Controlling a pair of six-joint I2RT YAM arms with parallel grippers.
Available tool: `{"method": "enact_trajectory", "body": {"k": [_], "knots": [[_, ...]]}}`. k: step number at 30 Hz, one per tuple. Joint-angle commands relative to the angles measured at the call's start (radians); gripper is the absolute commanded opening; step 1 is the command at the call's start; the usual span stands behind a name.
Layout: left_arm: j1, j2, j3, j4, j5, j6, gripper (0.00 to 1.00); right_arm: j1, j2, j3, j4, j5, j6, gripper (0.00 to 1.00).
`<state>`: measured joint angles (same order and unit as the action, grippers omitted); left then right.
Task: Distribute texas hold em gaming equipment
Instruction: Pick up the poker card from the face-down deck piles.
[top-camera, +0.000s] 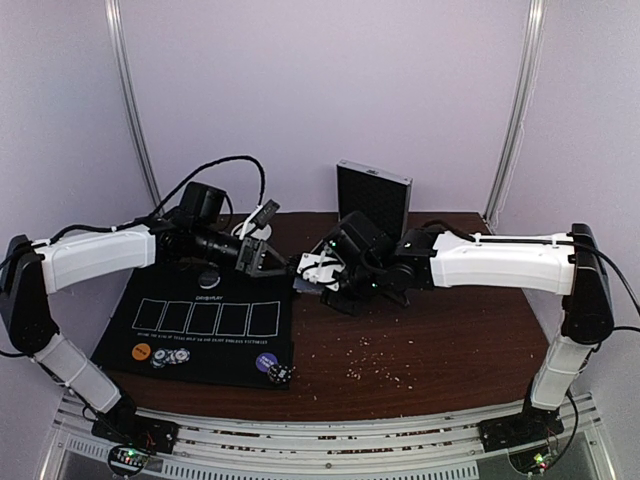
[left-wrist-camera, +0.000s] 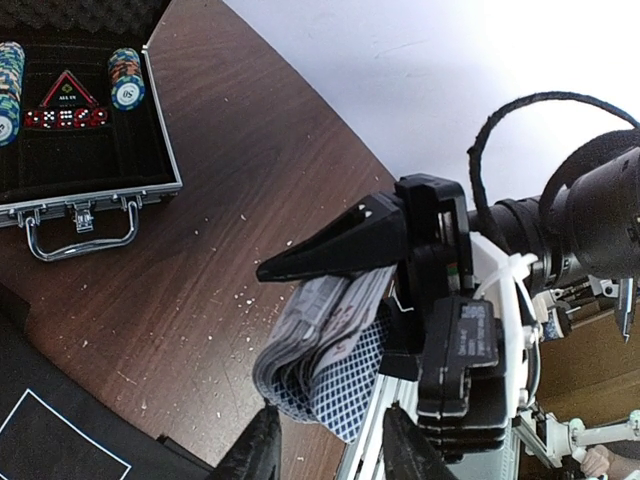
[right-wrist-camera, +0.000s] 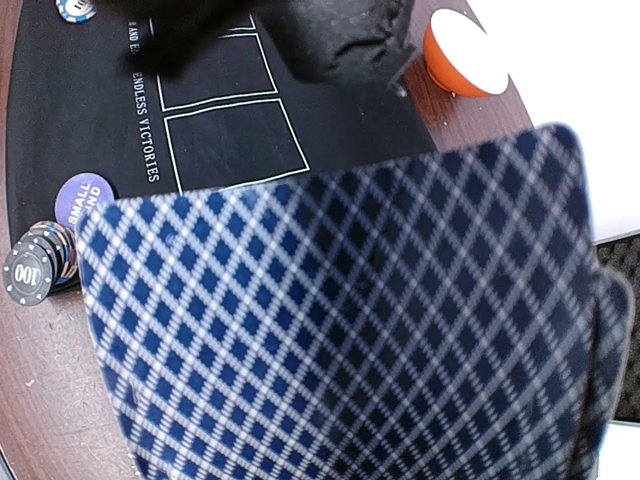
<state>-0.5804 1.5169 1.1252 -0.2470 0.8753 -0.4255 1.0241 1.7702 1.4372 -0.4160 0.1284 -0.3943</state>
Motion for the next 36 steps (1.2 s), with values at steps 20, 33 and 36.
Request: {"method": "enact_trajectory", "body": {"k": [20, 33, 36], "knots": [[-0.036, 0.060, 0.010, 0.090, 0.008, -0.022, 0.16, -0.006, 0.016, 0.024, 0.002, 0.011, -0.001, 0.43], [-0.036, 0.060, 0.013, 0.083, 0.027, -0.018, 0.00, -0.007, 0.011, 0.014, 0.004, 0.018, -0.001, 0.43], [-0.035, 0.046, 0.010, 0.077, 0.027, -0.015, 0.00, -0.012, 0.006, 0.005, 0.003, 0.022, 0.000, 0.43]]}}
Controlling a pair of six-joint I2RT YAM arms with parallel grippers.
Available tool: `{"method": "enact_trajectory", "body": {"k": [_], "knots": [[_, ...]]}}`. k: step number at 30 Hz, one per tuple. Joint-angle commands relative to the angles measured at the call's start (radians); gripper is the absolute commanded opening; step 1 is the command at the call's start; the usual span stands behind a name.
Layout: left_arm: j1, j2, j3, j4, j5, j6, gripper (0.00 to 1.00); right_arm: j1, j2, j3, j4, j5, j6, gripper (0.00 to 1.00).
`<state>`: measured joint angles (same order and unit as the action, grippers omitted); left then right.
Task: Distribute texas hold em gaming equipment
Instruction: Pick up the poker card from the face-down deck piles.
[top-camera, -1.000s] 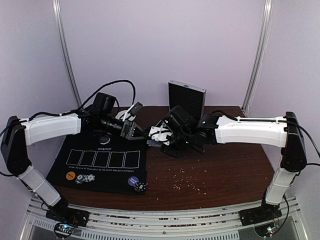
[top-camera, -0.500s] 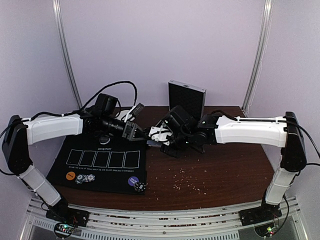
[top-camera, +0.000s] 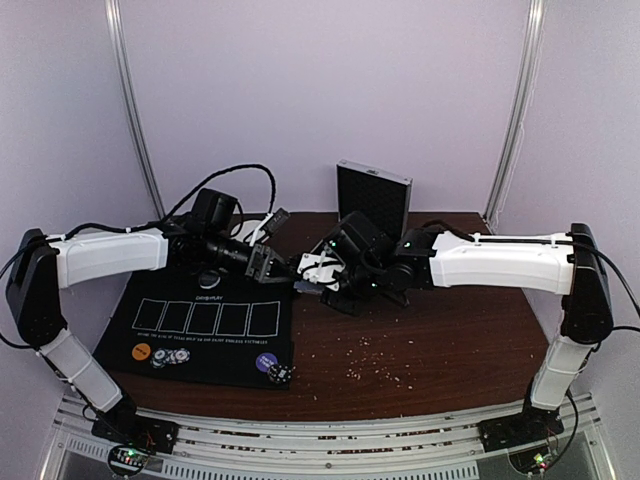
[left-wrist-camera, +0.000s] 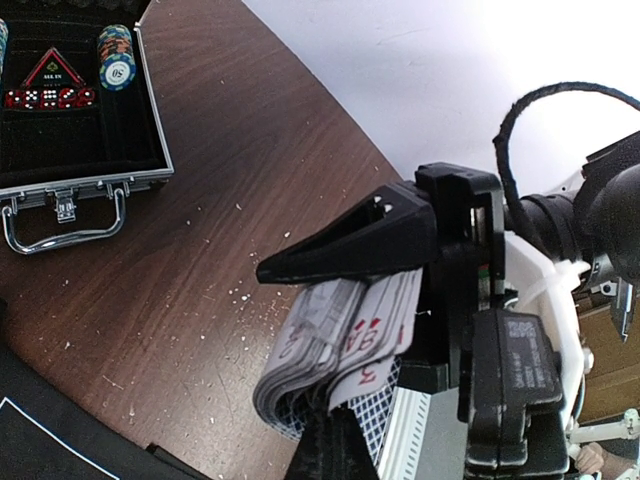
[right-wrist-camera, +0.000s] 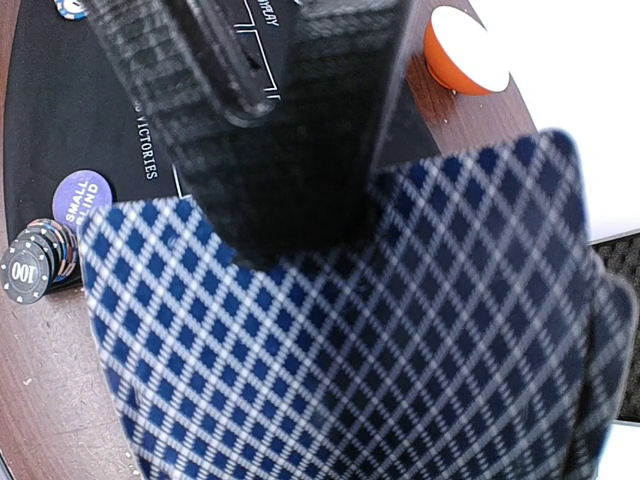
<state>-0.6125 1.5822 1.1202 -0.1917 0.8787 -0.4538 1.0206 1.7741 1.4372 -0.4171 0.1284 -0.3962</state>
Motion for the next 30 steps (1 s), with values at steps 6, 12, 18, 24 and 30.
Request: {"method": "enact_trajectory", "body": {"k": [6, 12, 18, 24, 30], "knots": [[0.008, -0.031, 0.017, -0.008, 0.002, 0.031, 0.00, -0.022, -0.020, -0.022, 0.011, 0.023, 0.008, 0.43], [0.010, -0.020, 0.016, -0.001, 0.009, 0.031, 0.00, -0.024, -0.020, -0.027, 0.013, 0.018, 0.014, 0.42], [0.010, -0.032, 0.024, -0.012, -0.004, 0.051, 0.00, -0.024, -0.022, -0.026, 0.012, 0.017, 0.014, 0.42], [0.011, -0.010, 0.028, -0.005, 0.009, 0.052, 0.04, -0.024, -0.018, -0.017, 0.018, 0.005, 0.015, 0.42], [0.010, 0.000, 0.036, -0.003, -0.010, 0.055, 0.23, -0.024, -0.012, -0.006, 0.014, -0.002, 0.014, 0.42]]}}
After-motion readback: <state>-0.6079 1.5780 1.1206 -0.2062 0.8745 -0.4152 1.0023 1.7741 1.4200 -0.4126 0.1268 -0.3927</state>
